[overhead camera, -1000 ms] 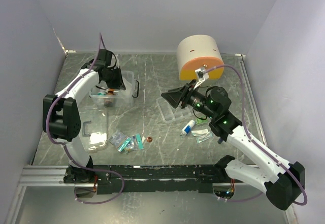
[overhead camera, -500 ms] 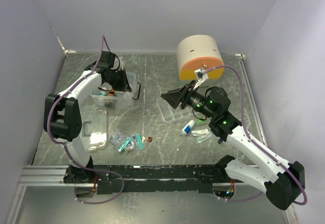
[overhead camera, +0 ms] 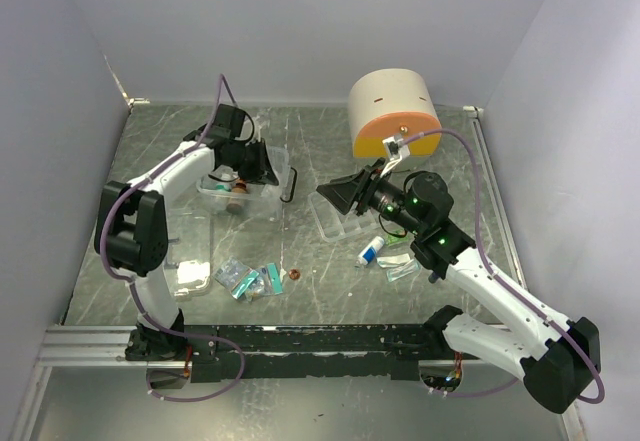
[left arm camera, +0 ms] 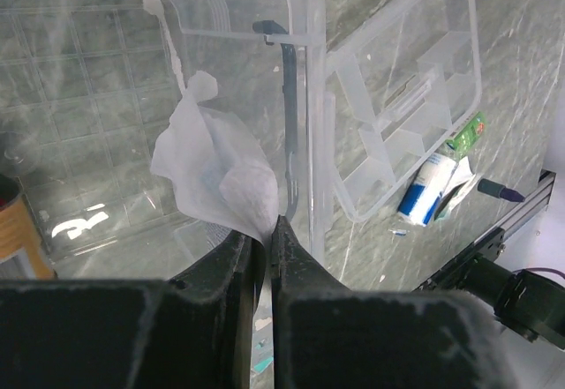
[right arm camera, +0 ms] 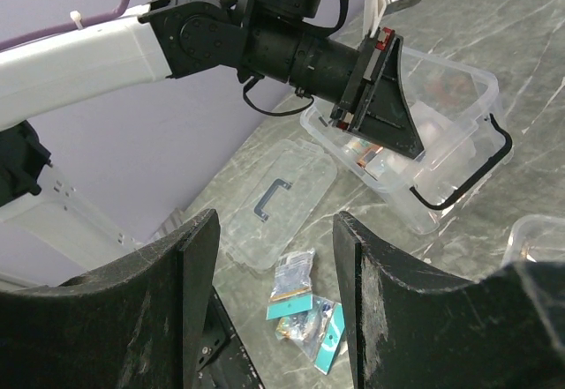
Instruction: Organize the medicine kit
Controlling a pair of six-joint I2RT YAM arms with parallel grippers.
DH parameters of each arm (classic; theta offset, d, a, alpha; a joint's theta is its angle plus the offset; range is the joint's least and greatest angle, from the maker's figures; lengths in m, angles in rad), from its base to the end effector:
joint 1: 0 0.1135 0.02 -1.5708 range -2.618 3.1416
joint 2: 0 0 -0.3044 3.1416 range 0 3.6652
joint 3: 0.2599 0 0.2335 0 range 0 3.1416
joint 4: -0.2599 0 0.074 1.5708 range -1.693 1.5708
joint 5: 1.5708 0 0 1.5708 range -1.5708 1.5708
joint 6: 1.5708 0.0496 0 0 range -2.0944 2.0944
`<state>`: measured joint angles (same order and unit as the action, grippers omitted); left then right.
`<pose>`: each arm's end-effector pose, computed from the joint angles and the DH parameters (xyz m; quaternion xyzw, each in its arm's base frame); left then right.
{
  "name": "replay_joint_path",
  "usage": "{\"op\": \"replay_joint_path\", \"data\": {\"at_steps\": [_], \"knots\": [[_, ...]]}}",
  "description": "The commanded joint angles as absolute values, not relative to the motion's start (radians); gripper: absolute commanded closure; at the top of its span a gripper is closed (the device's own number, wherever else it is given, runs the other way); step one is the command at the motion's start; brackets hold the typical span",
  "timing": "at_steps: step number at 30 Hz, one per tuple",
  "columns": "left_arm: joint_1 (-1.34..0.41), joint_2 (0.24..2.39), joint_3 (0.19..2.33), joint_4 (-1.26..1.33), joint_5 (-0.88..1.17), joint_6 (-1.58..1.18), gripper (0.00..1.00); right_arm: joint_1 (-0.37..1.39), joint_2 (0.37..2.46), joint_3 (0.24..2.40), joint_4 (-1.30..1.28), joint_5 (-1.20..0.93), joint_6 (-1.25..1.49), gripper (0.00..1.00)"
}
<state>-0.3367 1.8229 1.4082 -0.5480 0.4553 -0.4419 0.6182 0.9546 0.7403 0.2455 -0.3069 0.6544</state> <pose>0.3650 -0.1509 0.2750 0.0186 0.9318 -0.3099 0.1881 0.1531 0.1273 0.3763 -0.0973 0.6897 0.5072 0.5075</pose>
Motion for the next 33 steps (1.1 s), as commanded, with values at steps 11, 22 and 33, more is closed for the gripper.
{"op": "replay_joint_path", "data": {"at_steps": [11, 22, 33], "knots": [[-0.343, 1.88, 1.424, -0.59, 0.365, -0.399, 0.85, 0.617, 0.946, 0.726, 0.259, -0.302, 0.664, 0.46], [-0.319, 1.944, 1.425, -0.643, 0.218, -0.37, 0.83, 0.617, 0.956, 0.734, 0.265, -0.308, 0.667, 0.46], [-0.329, 1.917, 1.468, -0.731, -0.019, -0.345, 0.83, 0.617, 0.965, 0.732, 0.276, -0.316, 0.67, 0.46]]}}
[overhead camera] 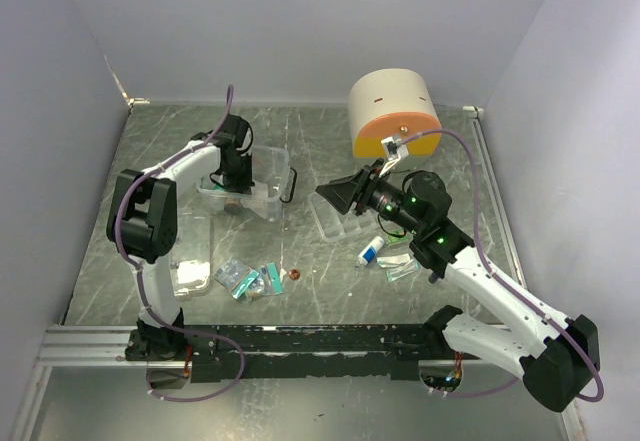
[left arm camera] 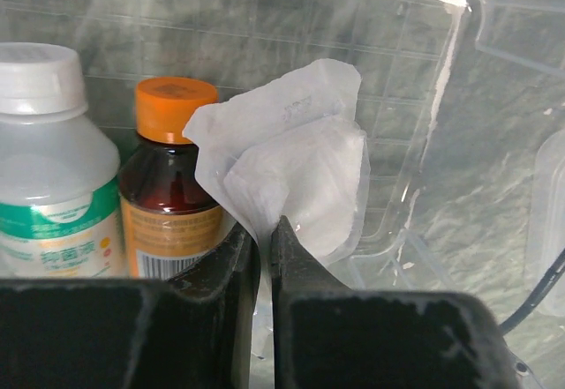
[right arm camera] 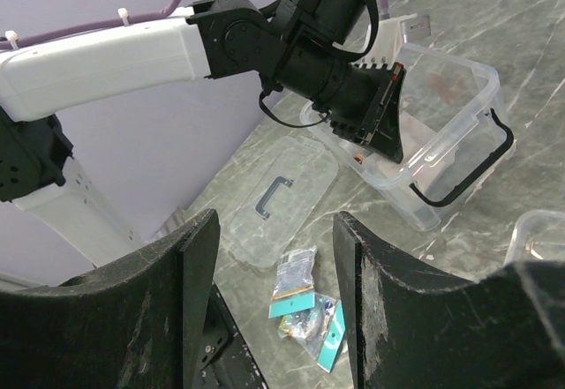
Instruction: Organize the medicine kit
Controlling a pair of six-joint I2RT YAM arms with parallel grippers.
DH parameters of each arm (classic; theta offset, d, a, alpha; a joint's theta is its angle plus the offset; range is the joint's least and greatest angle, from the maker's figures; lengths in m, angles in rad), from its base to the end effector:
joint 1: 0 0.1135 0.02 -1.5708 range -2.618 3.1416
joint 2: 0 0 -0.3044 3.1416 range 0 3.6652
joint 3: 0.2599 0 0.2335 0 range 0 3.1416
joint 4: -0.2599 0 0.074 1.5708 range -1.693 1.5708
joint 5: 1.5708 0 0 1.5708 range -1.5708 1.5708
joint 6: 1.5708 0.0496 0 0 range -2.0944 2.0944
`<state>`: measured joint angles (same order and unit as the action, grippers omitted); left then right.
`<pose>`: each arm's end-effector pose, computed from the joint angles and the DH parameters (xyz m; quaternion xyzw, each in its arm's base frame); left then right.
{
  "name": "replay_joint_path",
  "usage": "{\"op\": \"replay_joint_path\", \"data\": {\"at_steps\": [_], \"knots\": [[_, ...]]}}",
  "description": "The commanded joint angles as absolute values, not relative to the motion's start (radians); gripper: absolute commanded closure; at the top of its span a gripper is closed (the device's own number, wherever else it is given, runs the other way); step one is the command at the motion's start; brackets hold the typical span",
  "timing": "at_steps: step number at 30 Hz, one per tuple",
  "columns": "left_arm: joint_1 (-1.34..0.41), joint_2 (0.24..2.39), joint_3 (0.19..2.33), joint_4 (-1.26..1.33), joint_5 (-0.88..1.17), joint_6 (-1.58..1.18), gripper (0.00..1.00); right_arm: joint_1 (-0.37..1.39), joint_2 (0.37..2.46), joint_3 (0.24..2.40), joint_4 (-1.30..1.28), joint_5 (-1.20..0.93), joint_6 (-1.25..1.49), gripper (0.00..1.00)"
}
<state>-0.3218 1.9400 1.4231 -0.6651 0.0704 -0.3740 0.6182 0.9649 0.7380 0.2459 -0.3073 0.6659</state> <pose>0.3807 -0.1306 0.2238 -0.0188 0.9804 -0.0983 0.1697 0.1553 0.1289 0.3737 -0.0927 0.6945 0.5083 0.5007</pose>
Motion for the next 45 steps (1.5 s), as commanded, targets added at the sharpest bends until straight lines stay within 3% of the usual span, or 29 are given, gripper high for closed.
{"op": "replay_joint_path", "data": {"at_steps": [1, 12, 20, 23, 30, 33, 37, 45], "knots": [[-0.331, 1.913, 1.471, -0.732, -0.005, -0.341, 0.83, 0.617, 0.965, 0.731, 0.276, -0.317, 0.672, 0.46], [-0.333, 1.872, 1.453, -0.663, 0.295, -0.343, 0.81, 0.617, 0.951, 0.721, 0.277, -0.315, 0.676, 0.46], [-0.344, 1.888, 1.427, -0.646, 0.285, -0.364, 0.76, 0.617, 0.948, 0.716, 0.278, -0.315, 0.678, 0.46], [-0.345, 1.888, 1.444, -0.673, 0.238, -0.35, 0.7, 0.617, 0.95, 0.715, 0.281, -0.317, 0.681, 0.46], [-0.353, 1.866, 1.493, -0.746, 0.095, -0.286, 0.42, 0.617, 0.955, 0.712, 0.29, -0.321, 0.685, 0.46], [-0.357, 1.845, 1.5, -0.75, 0.042, -0.278, 0.37, 0.619, 0.954, 0.71, 0.291, -0.321, 0.686, 0.46], [-0.359, 1.846, 1.509, -0.758, -0.004, -0.281, 0.38, 0.618, 0.956, 0.709, 0.293, -0.321, 0.686, 0.46], [-0.377, 1.853, 1.492, -0.702, 0.046, -0.308, 0.49, 0.619, 0.965, 0.708, 0.276, -0.306, 0.678, 0.46]]}}
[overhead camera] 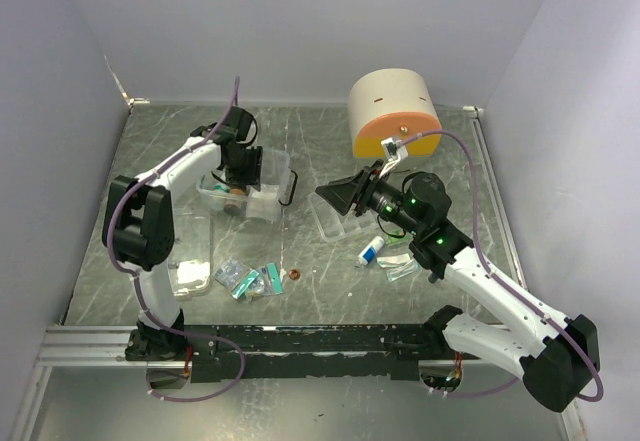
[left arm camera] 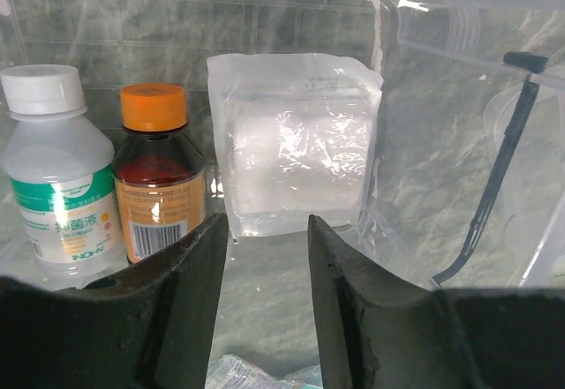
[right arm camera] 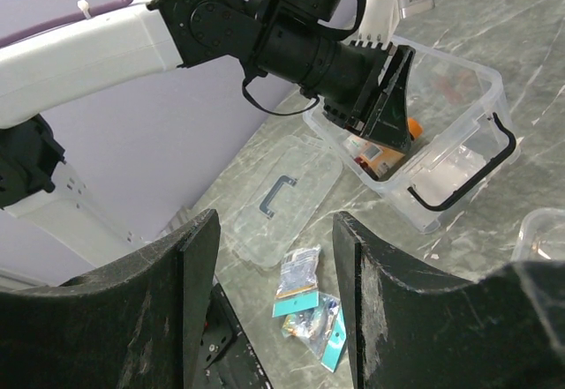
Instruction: Organize the medicine kit
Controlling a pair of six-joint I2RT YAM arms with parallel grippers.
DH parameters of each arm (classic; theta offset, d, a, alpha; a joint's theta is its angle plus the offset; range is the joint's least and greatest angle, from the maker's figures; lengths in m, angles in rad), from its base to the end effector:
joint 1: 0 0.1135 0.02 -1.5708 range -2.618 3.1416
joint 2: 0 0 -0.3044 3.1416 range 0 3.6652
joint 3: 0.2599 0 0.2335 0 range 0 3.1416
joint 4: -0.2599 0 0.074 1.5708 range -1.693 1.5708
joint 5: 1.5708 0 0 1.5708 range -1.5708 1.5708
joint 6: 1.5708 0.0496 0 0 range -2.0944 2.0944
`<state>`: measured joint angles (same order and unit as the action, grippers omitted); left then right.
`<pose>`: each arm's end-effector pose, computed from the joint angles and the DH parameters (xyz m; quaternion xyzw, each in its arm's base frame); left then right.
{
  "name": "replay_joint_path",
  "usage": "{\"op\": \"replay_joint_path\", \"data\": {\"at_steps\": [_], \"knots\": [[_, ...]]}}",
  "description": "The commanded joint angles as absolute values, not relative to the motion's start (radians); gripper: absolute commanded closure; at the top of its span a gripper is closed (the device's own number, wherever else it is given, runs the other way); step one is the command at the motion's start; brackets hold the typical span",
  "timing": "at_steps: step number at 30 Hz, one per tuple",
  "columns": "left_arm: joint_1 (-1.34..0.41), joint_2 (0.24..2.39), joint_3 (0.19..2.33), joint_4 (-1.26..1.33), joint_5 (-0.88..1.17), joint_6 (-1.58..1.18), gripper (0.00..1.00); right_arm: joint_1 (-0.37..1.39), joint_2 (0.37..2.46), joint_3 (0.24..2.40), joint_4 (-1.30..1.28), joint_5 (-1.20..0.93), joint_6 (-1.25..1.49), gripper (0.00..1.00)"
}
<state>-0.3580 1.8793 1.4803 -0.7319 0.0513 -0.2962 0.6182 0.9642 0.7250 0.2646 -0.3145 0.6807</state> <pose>0.3703 -0.1412 0.2594 0.0357 0.9749 -0.0938 0.1985 0.1549 0.1290 0.3715 -0.0905 0.6926 0.5147 0.4971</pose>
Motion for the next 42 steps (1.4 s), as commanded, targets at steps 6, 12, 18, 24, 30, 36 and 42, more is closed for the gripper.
{"op": "replay_joint_path", "data": {"at_steps": [6, 12, 18, 24, 30, 36, 42], "knots": [[-0.379, 1.692, 1.428, -0.616, 0.014, -0.338, 0.5, 0.646, 1.003, 0.739, 0.185, -0.234, 0.628, 0.48], [-0.379, 1.433, 1.29, -0.48, -0.018, -0.342, 0.48, 0.801, 1.071, 0.789, 0.085, -0.026, 0.554, 0.48], [-0.379, 1.151, 1.159, -0.321, -0.1, -0.307, 0.46, 0.969, 1.177, 0.831, 0.05, 0.097, 0.474, 0.51], [-0.379, 0.924, 1.125, -0.264, -0.141, -0.274, 0.41, 1.131, 1.339, 0.892, 0.033, 0.19, 0.397, 0.51], [-0.379, 0.835, 1.19, -0.308, -0.15, -0.242, 0.35, 1.308, 1.548, 1.051, -0.026, 0.325, 0.213, 0.47], [-0.379, 0.83, 1.278, -0.381, -0.116, -0.22, 0.26, 1.445, 1.763, 1.194, -0.07, 0.432, -0.021, 0.44], [-0.379, 0.82, 1.307, -0.406, -0.119, -0.221, 0.19, 1.505, 1.914, 1.299, -0.114, 0.437, -0.1, 0.43]]}}
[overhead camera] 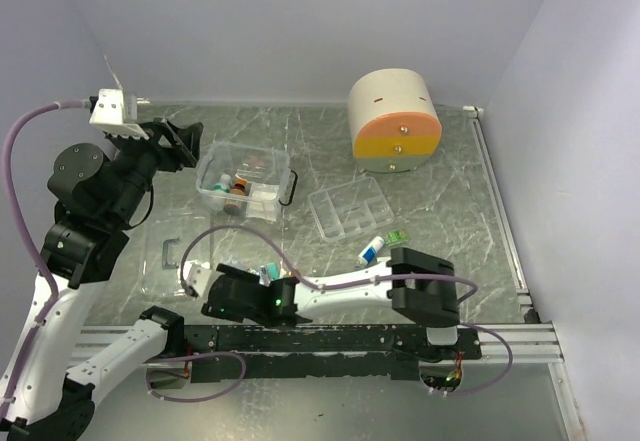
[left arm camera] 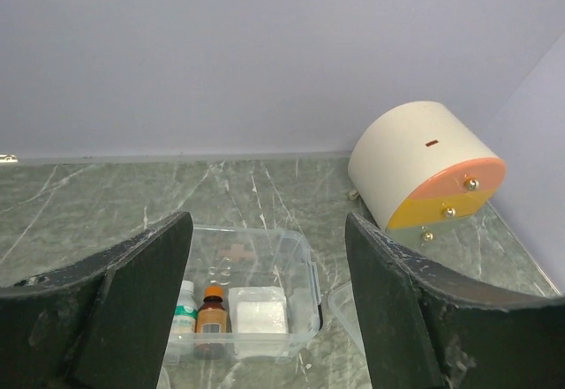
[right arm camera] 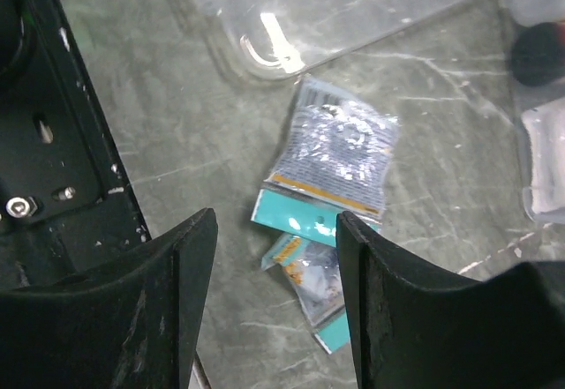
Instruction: Organize the medicine kit
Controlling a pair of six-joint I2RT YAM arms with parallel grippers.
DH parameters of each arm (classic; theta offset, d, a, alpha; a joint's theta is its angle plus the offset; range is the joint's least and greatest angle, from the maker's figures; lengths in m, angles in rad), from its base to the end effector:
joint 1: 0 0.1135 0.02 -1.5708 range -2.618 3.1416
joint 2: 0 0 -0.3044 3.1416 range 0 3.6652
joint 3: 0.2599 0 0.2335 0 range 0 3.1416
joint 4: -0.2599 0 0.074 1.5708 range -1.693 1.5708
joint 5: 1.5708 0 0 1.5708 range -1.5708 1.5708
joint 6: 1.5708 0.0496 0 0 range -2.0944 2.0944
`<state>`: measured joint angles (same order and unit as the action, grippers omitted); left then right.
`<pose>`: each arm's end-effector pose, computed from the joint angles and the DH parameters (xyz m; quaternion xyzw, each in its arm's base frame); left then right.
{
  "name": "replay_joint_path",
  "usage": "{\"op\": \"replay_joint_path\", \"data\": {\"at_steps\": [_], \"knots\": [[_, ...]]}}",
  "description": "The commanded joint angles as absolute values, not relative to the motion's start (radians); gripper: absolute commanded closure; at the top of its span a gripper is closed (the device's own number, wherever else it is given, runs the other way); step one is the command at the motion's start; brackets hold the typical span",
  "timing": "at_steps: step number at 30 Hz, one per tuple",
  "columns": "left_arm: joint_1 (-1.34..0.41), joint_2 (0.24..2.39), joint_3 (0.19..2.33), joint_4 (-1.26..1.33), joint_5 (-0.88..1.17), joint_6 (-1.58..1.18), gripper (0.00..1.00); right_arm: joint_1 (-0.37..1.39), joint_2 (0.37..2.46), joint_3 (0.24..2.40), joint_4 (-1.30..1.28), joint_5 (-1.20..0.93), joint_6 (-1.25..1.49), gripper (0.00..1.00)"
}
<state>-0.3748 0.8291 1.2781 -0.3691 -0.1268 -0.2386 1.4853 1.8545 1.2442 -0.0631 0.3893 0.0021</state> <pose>0.1088 -0.0361 0.4998 -0.0004 0.6785 -0.1804 0.7121 0.0545 0.4151 0.2508 -0.5352 0.7085 0.1599 0.4312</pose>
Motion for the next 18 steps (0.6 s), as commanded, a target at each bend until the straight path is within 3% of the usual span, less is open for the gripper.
{"op": "replay_joint_path", "data": {"at_steps": [1, 18], "knots": [[-0.379, 0.819, 1.306, -0.408, -0.12, -0.221, 0.19, 1.508, 1.93, 1.308, -0.116, 0.434, -0.102, 0.43], [-0.379, 0.856, 1.325, -0.433, -0.125, -0.216, 0.18, 1.516, 2.104, 1.366, -0.162, 0.538, -0.244, 0.49]]}}
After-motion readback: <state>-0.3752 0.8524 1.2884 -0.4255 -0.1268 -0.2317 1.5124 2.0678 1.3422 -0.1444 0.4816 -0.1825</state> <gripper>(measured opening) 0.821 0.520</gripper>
